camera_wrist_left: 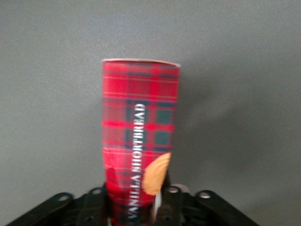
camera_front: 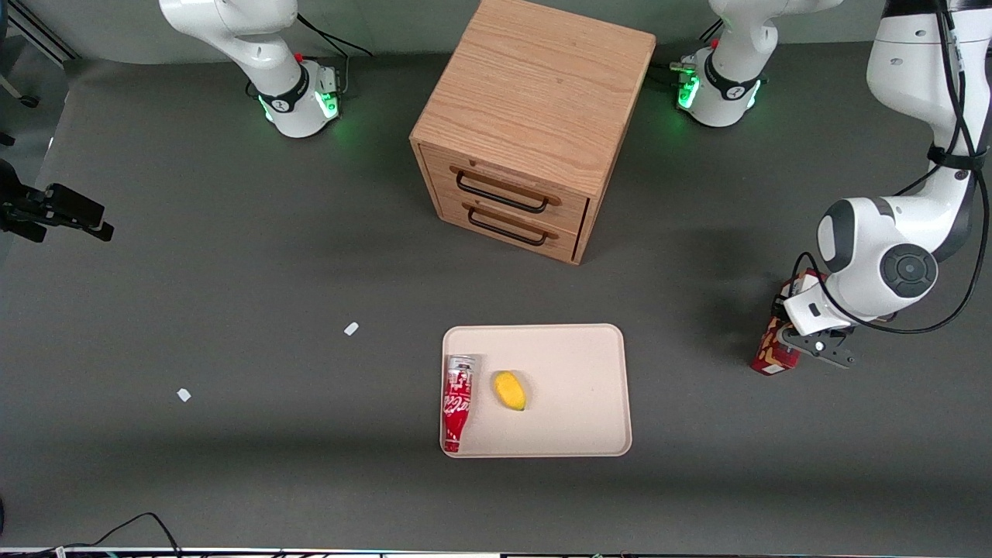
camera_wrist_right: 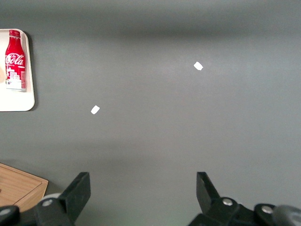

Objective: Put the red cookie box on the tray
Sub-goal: 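Lower the left gripper onto the red plaid cookie box and close it, then lift the cookie box upright and carry it toward the cream tray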

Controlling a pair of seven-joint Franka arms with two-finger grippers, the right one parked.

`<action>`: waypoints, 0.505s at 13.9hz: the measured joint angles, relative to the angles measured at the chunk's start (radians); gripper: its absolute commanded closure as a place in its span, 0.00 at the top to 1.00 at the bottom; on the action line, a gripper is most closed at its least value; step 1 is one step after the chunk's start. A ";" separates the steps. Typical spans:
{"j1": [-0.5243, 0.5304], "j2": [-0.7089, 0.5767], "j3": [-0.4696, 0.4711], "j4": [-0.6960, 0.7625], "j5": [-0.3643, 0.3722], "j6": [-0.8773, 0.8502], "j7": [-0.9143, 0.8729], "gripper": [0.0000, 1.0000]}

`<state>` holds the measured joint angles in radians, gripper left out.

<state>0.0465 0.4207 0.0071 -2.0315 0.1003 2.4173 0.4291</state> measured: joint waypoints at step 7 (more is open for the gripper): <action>0.000 -0.001 0.000 0.007 -0.001 -0.001 -0.001 0.00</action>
<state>0.0465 0.4201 0.0074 -2.0243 0.0994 2.4160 0.4283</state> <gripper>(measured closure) 0.837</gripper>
